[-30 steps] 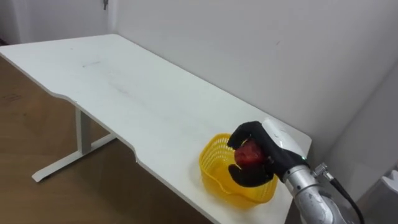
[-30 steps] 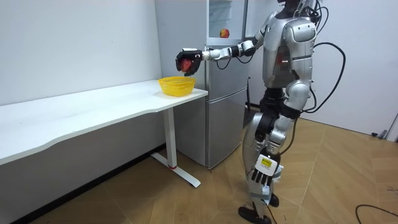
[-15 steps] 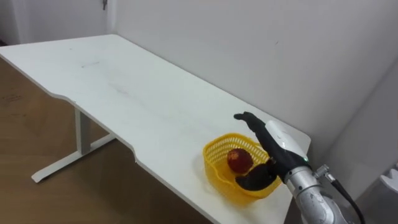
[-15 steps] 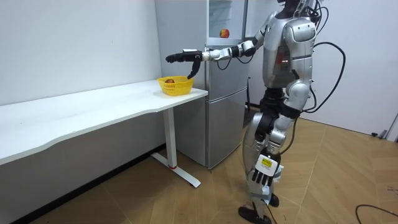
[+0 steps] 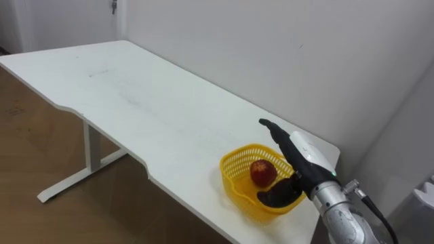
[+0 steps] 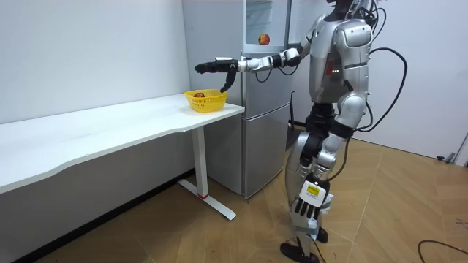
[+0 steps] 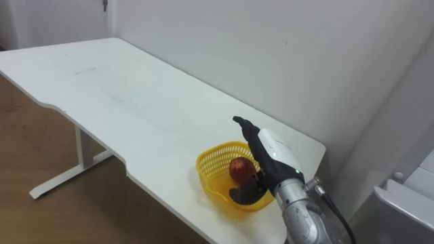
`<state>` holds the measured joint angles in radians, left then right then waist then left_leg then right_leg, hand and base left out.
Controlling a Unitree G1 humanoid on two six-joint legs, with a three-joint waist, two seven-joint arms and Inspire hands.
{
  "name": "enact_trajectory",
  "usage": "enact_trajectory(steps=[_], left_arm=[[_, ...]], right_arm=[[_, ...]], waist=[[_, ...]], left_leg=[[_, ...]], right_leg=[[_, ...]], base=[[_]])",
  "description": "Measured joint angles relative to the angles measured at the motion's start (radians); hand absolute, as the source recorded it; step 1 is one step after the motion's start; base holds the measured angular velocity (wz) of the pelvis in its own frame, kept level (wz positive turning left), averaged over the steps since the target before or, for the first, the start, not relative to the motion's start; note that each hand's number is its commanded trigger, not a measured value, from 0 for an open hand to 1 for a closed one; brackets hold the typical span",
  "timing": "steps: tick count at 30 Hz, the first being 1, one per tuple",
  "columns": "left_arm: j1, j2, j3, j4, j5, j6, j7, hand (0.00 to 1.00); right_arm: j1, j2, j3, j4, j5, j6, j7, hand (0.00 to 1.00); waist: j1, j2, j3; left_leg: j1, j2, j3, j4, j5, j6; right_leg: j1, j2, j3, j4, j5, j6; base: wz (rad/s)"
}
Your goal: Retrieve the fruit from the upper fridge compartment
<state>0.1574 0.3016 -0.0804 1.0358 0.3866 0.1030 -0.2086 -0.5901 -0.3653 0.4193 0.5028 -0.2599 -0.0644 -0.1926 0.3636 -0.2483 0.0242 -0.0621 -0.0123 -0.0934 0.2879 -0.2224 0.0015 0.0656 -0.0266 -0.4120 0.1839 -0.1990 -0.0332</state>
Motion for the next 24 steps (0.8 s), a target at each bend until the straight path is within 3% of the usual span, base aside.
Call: enact_trajectory(steps=[9, 12, 17, 19, 22, 24], left_arm=[[0.005, -0.001, 0.0, -0.005, 0.0, -0.002, 0.0, 0.0], [0.023, -0.002, 0.0, -0.007, 0.0, -0.001, 0.001, 0.0], [0.057, -0.008, 0.003, -0.042, 0.01, -0.002, 0.002, 0.0], [0.073, -0.015, 0.023, -0.056, 0.011, -0.002, 0.0, 0.0], [0.085, -0.036, 0.038, -0.058, 0.01, -0.009, 0.002, 0.0], [0.091, -0.046, 0.028, -0.048, 0.001, -0.015, 0.01, 0.0]], right_arm=[[0.0, -0.021, -0.02, -0.062, 0.02, 0.0, -0.001, 0.0], [0.0, -0.024, -0.032, -0.136, 0.041, -0.013, -0.006, 0.0], [0.0, -0.024, -0.057, -0.204, 0.058, -0.032, -0.057, 0.0], [0.002, -0.025, -0.067, -0.228, 0.058, -0.032, -0.059, 0.0], [0.008, -0.024, -0.1, -0.334, 0.067, -0.038, -0.092, 0.0], [0.015, -0.016, -0.13, -0.405, 0.056, -0.067, -0.118, 0.0]], waist=[[-0.018, 0.001, -0.0018], [-0.041, 0.025, 0.0009], [-0.062, 0.056, -0.005], [-0.078, 0.066, -0.0123], [-0.089, 0.093, -0.0121], [-0.125, 0.112, -0.0131]], left_leg=[[-0.025, -0.001, -0.001, 0.017, -0.001, 0.0], [-0.01, -0.001, 0.002, 0.022, 0.0, 0.0], [0.019, 0.0, 0.009, 0.007, 0.0, 0.001], [0.025, 0.001, 0.016, 0.003, 0.0, 0.001], [0.045, 0.002, 0.035, 0.002, 0.0, 0.001], [0.062, 0.002, 0.038, -0.005, -0.001, 0.002]], right_leg=[[-0.014, -0.001, 0.0, 0.002, 0.0, 0.0], [0.001, -0.001, 0.008, 0.002, 0.0, 0.0], [0.018, 0.0, 0.026, 0.002, 0.0, 0.0], [0.021, 0.001, 0.031, 0.002, 0.0, 0.0], [0.03, 0.001, 0.053, 0.002, 0.001, -0.001], [0.041, -0.001, 0.053, 0.002, 0.001, -0.001]], base=[[0.01], [-0.01], [-0.08], [-0.1], [-0.19], [-0.02]])
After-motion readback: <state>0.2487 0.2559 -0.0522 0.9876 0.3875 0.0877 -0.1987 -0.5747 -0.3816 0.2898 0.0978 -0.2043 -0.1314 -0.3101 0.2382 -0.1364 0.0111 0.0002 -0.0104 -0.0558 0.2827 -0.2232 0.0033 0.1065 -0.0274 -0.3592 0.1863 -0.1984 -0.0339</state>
